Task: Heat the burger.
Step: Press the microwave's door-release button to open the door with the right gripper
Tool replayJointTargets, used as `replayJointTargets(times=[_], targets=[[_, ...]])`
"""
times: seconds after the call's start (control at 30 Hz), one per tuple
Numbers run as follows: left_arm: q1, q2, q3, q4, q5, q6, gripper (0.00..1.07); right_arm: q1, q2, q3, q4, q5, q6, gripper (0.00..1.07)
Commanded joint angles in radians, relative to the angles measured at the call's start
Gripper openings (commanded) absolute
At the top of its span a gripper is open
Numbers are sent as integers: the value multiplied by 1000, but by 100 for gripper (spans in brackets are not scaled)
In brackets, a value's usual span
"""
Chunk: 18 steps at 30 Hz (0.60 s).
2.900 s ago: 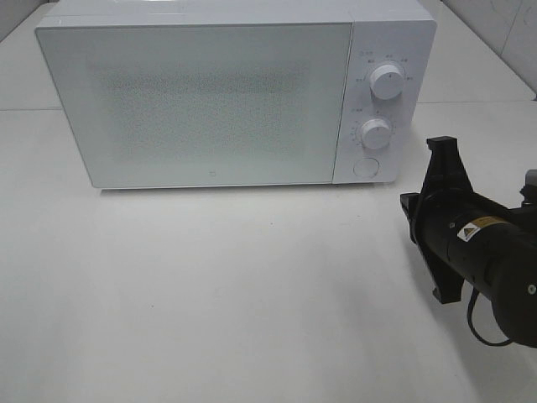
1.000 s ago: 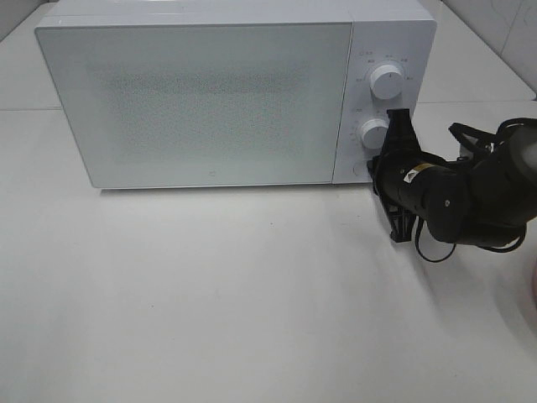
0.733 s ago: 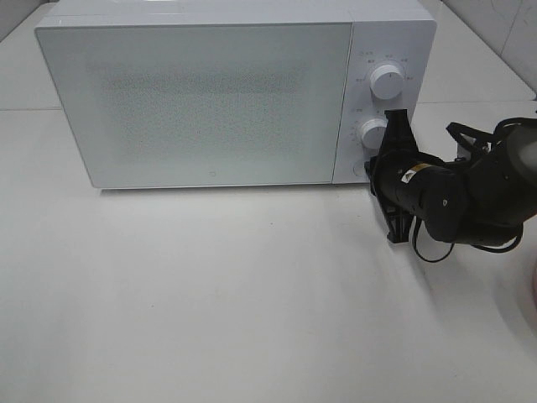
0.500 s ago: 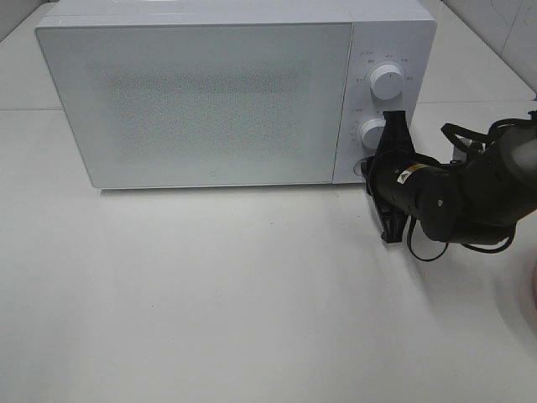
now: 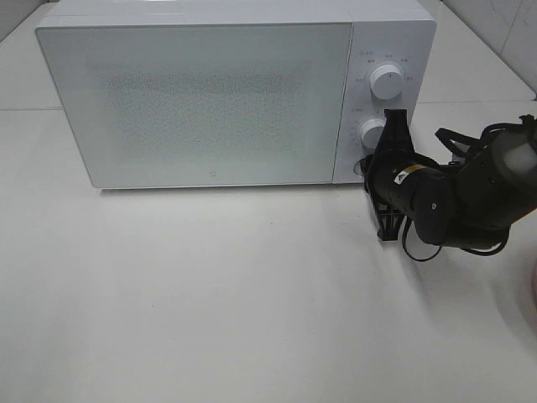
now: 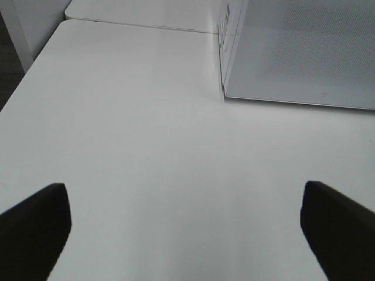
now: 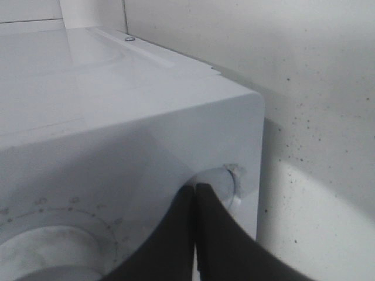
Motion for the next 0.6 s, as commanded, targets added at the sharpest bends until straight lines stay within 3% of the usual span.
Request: replayJointTargets(times=[0.03,0.6], targets=[[3,-19,0,-2,2,2,100,-15,-14,-59,19,-171,-46,0],[3,-19,0,-2,2,2,100,-27,55,-171,93,-387,-81,0]])
